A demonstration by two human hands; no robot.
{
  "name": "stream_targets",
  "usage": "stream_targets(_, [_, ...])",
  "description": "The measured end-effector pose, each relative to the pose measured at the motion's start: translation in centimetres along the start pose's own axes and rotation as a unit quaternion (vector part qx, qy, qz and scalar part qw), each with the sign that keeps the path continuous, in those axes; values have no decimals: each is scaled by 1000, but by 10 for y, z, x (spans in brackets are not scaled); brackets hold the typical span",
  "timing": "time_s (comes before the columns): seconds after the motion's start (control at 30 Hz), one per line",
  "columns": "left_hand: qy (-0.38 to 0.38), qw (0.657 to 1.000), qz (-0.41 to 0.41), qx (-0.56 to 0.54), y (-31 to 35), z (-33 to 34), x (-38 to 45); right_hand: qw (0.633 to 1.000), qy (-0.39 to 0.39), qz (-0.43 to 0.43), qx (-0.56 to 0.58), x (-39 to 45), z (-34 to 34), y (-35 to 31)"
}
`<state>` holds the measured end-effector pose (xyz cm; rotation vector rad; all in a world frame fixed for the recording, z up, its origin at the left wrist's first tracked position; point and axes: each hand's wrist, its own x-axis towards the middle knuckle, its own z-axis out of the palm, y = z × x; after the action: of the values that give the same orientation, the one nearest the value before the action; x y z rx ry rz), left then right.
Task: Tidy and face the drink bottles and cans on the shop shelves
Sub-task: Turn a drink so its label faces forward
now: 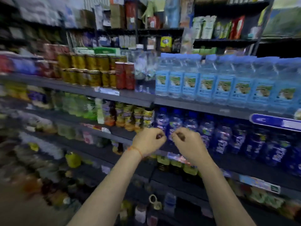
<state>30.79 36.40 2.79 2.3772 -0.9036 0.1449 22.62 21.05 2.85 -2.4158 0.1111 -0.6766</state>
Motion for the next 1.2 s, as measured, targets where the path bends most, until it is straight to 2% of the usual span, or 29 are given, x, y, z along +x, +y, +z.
stream_targets(0.13, [42,996,-73,-22,-127,-78,-62,997,3,-32,67,14,113,-104])
stream_targets(0.23, [95,989,-112,-8,-201,-132,-101,995,-34,-47,86,28,189,-173])
stream_targets(0.47, [147,969,-195,-35,-361,-228,-137,978,-117,-84,151,80,344,-290])
stream_targets(0.57, [155,965,-208,-28,-434,-257,-131,972,-152,-82,160,116,417,-322])
stream_targets(0.8, [128,964,-233,23,-639,-358,-70,966,-131,-46,219,254,610,-400])
stream_targets(0.9, [124,954,-270,35,-724,-418,-51,954,-173,-39,244,315,685,-457])
stream_targets(1.07, [185,930,-318,3,-851,-506,-36,944,-227,-101,217,392,784,-557])
stream_targets(1.2, [230,917,-325,-20,-958,-563,-24,946,-213,-153,190,458,867,-635])
